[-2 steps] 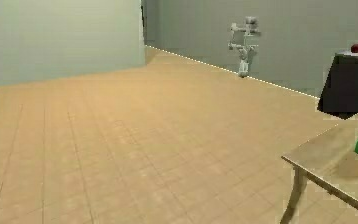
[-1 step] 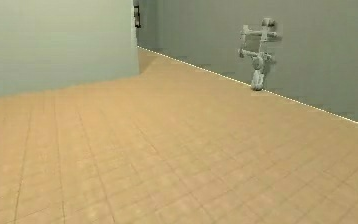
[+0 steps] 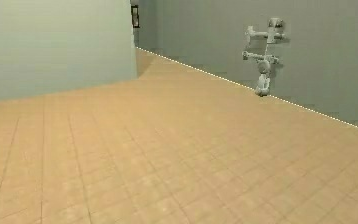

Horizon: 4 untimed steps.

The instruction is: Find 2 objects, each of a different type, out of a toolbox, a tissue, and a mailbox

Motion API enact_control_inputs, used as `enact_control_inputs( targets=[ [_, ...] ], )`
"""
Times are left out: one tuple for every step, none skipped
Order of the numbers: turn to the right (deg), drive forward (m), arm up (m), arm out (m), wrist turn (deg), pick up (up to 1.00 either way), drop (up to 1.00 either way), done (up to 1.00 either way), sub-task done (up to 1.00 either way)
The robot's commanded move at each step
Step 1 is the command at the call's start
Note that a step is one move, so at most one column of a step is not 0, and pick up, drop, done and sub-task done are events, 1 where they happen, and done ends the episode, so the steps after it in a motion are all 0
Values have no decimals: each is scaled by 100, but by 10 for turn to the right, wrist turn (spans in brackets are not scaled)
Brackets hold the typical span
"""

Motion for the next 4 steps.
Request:
enact_control_inputs(
  targets=[
    [300, 0, 0, 0, 0, 0, 0, 0, 0],
    [0, 100, 0, 0, 0, 0, 0, 0, 0],
    [0, 100, 0, 0, 0, 0, 0, 0, 0],
    [0, 100, 0, 0, 0, 0, 0, 0, 0]
  ],
)
